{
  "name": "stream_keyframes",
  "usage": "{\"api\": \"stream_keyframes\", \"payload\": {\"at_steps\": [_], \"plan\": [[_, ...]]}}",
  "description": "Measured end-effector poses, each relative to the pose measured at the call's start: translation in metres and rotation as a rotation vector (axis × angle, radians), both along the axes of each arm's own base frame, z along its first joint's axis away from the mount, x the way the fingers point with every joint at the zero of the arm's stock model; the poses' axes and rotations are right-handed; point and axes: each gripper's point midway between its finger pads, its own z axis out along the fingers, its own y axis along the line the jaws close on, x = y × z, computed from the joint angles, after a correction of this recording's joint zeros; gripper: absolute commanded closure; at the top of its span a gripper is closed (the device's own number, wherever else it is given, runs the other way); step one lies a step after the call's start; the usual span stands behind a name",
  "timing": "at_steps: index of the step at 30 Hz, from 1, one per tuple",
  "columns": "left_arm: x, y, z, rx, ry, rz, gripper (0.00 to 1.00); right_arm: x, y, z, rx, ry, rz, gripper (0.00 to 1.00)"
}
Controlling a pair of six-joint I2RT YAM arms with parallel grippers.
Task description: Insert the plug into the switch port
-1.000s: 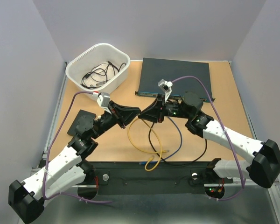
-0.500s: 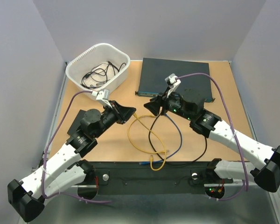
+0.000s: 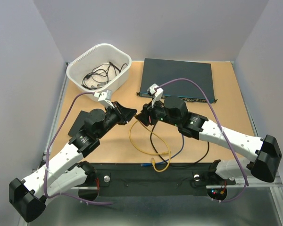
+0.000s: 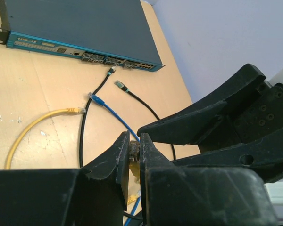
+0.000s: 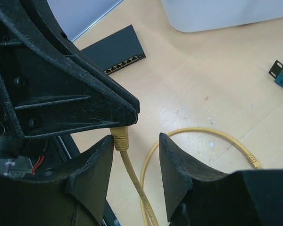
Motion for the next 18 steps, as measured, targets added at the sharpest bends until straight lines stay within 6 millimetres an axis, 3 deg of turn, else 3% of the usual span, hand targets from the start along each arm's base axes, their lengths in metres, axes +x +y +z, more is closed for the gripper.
{"api": "stream_keyframes", "payload": {"at_steps": [7,14,18], "plan": [[0.0,0.0,-0.001,0.001,0.006,0.004,1.0,-0.002,0.007,0.0,-0.015,-0.009,0.004,0.55],[0.001,0.0,0.0,-0.003,0.004,0.008,1.0,-0.003,0.013,-0.007,-0.037,-0.009,-0.001,0.68],[0.002,0.0,-0.002,0.0,0.006,0.012,1.0,-0.003,0.013,-0.009,-0.044,-0.009,-0.01,0.7]]}}
